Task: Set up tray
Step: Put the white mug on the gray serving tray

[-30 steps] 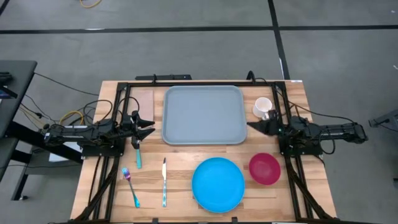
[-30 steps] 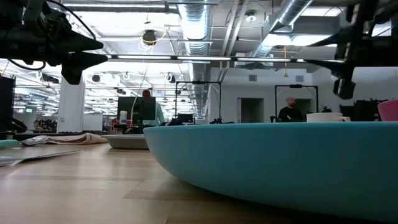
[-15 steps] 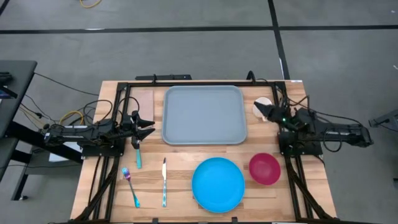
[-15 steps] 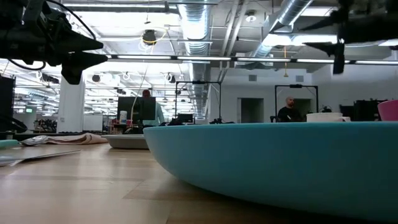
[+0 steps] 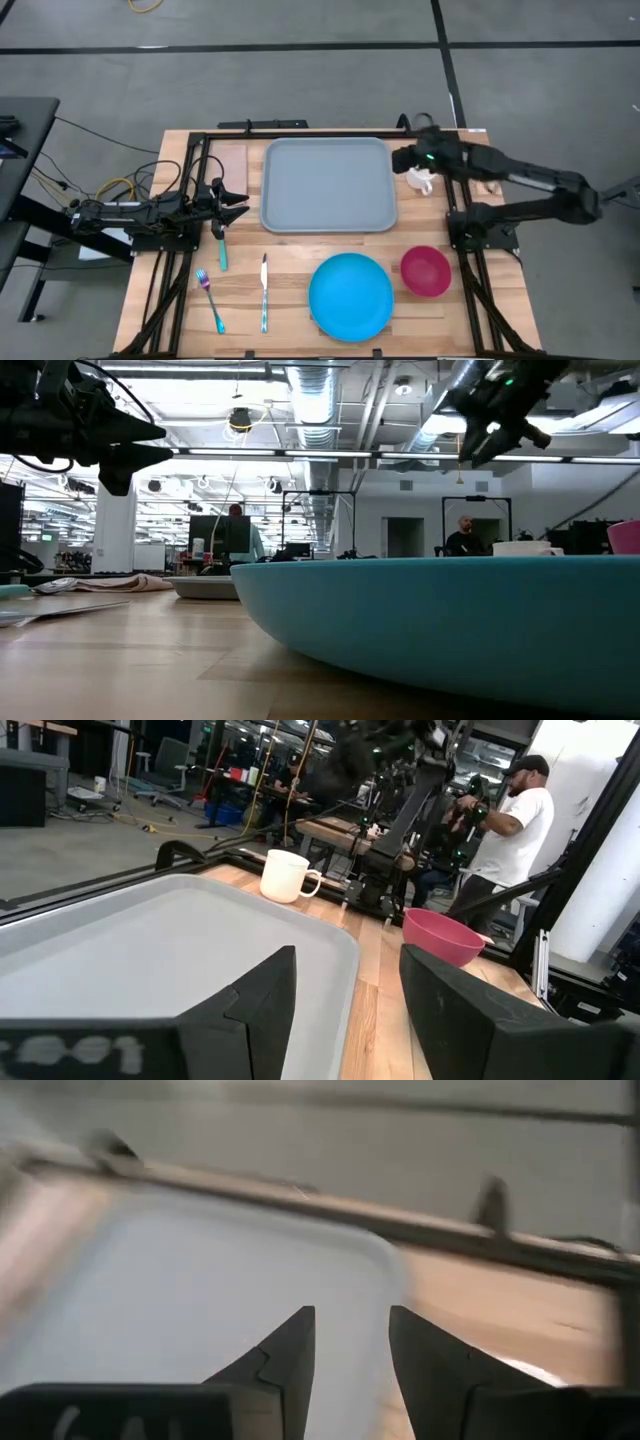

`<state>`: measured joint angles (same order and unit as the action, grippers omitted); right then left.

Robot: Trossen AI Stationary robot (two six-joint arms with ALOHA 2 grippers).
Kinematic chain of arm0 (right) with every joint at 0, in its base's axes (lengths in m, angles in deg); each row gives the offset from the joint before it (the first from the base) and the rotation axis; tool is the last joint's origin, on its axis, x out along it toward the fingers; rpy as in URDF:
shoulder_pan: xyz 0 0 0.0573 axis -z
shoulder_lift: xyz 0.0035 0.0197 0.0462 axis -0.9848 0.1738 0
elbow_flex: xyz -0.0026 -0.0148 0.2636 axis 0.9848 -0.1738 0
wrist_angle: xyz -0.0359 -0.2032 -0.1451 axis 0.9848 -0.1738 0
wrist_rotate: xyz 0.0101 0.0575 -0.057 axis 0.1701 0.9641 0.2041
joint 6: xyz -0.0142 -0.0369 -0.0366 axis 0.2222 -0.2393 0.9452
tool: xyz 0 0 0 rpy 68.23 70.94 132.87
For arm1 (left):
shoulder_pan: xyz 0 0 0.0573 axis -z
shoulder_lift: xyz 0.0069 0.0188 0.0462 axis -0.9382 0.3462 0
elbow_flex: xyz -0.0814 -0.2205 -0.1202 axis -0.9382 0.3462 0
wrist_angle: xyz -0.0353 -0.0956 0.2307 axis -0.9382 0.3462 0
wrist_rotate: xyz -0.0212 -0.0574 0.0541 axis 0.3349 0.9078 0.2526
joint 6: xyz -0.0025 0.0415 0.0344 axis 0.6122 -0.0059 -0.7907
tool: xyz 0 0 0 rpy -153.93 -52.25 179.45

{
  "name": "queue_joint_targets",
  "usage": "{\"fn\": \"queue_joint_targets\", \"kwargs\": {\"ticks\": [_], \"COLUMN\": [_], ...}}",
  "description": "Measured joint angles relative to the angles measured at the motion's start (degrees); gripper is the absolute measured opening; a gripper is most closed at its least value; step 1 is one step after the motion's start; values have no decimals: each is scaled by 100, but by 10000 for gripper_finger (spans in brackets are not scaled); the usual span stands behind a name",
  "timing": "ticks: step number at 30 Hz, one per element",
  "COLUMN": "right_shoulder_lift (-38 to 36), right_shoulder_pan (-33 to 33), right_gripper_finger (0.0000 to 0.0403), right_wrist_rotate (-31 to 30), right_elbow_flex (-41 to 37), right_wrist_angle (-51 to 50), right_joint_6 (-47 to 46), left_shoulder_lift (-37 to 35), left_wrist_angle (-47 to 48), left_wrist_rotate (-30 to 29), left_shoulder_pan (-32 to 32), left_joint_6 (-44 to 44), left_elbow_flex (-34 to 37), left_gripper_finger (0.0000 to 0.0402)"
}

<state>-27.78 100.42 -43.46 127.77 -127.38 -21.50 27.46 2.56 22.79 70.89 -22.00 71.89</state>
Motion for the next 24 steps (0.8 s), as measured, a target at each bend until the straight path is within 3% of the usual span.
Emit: {"fn": "queue_joint_targets", "kwargs": {"ticks": [6,11,16,24], "right_shoulder_lift": [1561,2469,2926,3122], "right_shoulder_pan": [611,1102,1359,1381], "right_gripper_finger": [123,123,123,123], "right_wrist_rotate": [321,599,1128,1260], "right_elbow_flex": [867,1061,1029,1029], "right_wrist_angle": [-1529,-2276,-2293,-2202], "right_joint_6": [821,890,892,844], "left_shoulder_lift": [0,-2,0,-2], "left_wrist_angle": [0,0,0,0], "left_wrist_rotate": [0,0,0,0], "left_shoulder_pan": [0,0,-2,0], "left_joint_6": [0,0,0,0], "left_elbow_flex": [-1,-1,-2,0], "left_gripper_finger": [169,169,169,169]}}
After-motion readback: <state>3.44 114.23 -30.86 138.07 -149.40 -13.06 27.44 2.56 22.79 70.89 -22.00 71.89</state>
